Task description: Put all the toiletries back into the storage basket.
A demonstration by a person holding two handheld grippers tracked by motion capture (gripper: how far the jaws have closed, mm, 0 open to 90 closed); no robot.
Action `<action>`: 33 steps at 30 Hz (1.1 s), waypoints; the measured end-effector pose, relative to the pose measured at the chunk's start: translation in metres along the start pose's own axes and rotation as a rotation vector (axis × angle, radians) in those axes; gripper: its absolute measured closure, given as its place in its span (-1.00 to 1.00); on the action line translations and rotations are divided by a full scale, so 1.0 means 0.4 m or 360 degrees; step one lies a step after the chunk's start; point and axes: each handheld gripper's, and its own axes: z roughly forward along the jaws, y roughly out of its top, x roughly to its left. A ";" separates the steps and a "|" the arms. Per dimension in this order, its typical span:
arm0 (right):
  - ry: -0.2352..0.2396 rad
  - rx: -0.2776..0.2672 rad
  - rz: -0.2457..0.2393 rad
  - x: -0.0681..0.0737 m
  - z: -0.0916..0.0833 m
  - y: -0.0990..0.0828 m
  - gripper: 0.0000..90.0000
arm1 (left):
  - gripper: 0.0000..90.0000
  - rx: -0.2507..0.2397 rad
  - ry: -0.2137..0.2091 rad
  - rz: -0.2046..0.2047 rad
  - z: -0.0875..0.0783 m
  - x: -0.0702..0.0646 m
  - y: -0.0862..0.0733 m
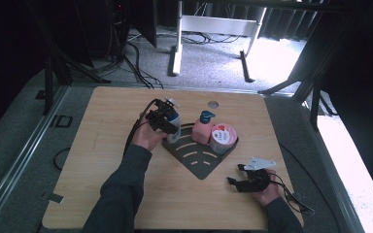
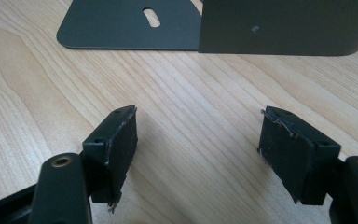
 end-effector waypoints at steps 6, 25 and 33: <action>0.0000 0.0000 0.0000 0.000 0.000 0.000 -0.39 | 0.22 -0.0013 0.0014 -0.0014 0.010 0.000 0.006; 0.0000 0.0000 -0.0001 0.000 0.000 0.000 -0.39 | 0.22 -0.0065 0.0049 -0.0027 0.052 0.000 0.023; 0.0001 0.0000 0.0000 0.000 0.000 0.000 -0.39 | 0.22 -0.0093 0.0061 -0.0013 0.066 -0.005 0.032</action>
